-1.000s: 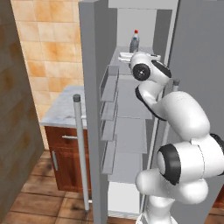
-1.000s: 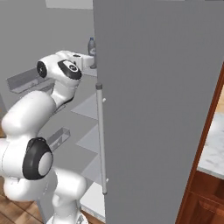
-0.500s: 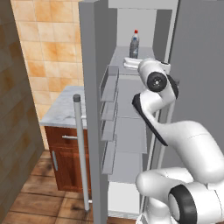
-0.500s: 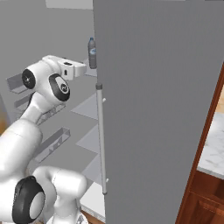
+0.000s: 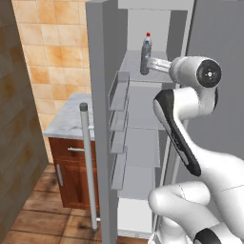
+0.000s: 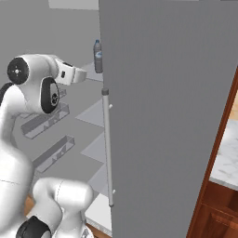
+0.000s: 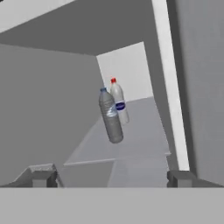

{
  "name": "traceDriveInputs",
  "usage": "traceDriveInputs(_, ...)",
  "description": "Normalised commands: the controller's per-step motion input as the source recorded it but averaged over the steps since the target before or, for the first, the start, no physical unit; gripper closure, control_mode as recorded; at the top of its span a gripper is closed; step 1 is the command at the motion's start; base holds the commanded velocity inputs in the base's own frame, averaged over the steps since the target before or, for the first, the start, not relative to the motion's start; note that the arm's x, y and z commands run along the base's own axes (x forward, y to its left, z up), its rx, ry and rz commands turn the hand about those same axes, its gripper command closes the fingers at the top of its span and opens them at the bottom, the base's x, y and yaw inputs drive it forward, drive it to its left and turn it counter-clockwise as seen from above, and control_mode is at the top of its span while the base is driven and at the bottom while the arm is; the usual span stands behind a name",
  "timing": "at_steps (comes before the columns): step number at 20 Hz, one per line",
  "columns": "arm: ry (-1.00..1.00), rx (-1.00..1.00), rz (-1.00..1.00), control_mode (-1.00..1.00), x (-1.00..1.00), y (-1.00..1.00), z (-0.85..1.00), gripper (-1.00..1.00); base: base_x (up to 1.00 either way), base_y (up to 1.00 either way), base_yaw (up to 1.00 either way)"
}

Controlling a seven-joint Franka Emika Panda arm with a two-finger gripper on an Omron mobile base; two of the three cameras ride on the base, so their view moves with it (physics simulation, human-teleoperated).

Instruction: Take the bottled waters from the counter and place them in the freezer to freeze. Close the freezer door after placing the bottles.

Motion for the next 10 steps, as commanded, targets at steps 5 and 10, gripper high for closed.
traceDriveInputs(5,0.41,0.09,0.02,-1.0,-0.57,0.04,0.3,-1.0,0.0,0.0,0.0)
traceDriveInputs(10,0.3,0.01,0.0,-1.0,-0.92,0.07,-0.31,-1.0,0.0,0.0,0.0)
